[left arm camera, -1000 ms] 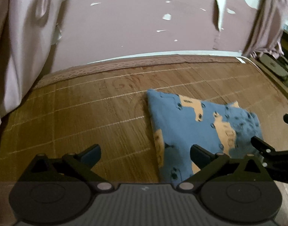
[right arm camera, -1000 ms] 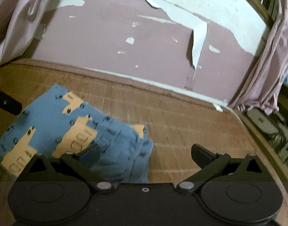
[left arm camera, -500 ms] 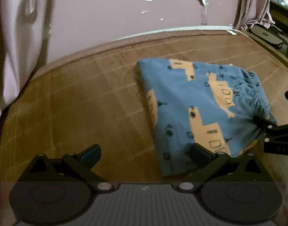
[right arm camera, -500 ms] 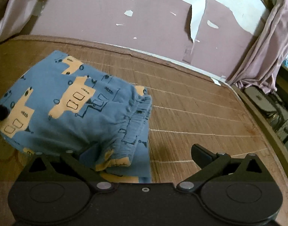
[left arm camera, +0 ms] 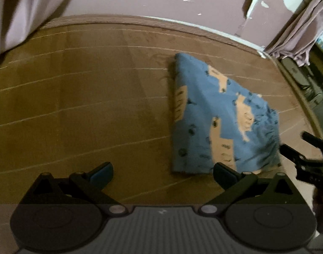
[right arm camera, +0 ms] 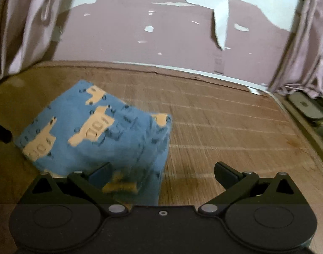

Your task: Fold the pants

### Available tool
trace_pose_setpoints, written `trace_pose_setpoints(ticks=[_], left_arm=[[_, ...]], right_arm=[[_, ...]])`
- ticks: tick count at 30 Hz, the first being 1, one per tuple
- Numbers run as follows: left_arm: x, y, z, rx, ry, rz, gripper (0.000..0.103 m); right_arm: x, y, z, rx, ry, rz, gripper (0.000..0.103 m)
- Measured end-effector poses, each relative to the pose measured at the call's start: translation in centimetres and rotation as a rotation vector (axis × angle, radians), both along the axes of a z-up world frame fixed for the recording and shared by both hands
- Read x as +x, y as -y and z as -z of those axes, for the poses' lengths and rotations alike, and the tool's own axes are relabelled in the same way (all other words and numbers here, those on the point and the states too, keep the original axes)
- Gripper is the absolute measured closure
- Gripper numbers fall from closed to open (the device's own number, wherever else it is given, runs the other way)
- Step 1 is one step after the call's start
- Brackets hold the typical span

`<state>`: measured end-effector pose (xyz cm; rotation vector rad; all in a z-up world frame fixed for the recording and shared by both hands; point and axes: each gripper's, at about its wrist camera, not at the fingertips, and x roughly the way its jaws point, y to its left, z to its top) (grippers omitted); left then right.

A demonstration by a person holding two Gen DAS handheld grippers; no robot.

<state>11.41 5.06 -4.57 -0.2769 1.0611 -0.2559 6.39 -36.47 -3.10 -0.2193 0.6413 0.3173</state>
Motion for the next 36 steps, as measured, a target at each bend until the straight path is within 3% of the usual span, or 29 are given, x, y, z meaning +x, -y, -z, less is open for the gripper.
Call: trace_pose_setpoints(ticks=[3, 9, 16, 18, 22, 25, 28, 30, 31, 32, 36], left_arm=[[0.4, 1.0, 0.1, -0.016, 0.021, 0.034, 0.000], [1.5, 2.3, 0.3, -0.035, 0.080, 0.072, 0.000], [1.6, 3.3, 0.4, 0.002, 0.118, 0.133, 0.001], [1.4, 3.3, 0.3, -0.006, 0.118, 0.138, 0.013], [1.3, 3.9, 0.1, 0.065, 0.112, 0.109, 0.023], [1.4, 4.3, 0.0, 0.098, 0.088, 0.119, 0.026], [1.7, 4.9, -0.2, 0.139, 0.062, 0.124, 0.032], [1.9, 5.4, -0.4, 0.145, 0.043, 0.137, 0.050], [2.0, 5.6, -0.5, 0.132, 0.031, 0.143, 0.054], [2.1, 5.8, -0.6, 0.130, 0.021, 0.140, 0.058], [2.3, 6.5, -1.1, 0.157, 0.022, 0.139, 0.081]], right_arm=[[2.9, 0.8, 0.6, 0.103, -0.058, -0.114, 0.001], [8.1, 1.3, 2.1, 0.111, -0.134, -0.258, 0.001], [12.1, 2.8, 2.8, 0.292, -0.248, -0.322, 0.005], [12.8, 3.3, 3.1, 0.368, -0.297, -0.326, 0.006], [13.5, 4.3, 3.1, 0.454, -0.348, -0.314, 0.009], [13.8, 4.9, 2.8, 0.469, -0.378, -0.285, 0.017], [13.4, 4.6, 2.5, 0.418, -0.367, -0.230, 0.039], [13.0, 4.2, 2.3, 0.373, -0.355, -0.198, 0.054], [12.7, 4.0, 2.1, 0.355, -0.348, -0.177, 0.056], [12.2, 3.6, 1.9, 0.340, -0.333, -0.171, 0.069], [9.4, 0.8, 0.7, 0.182, -0.190, -0.172, 0.082]])
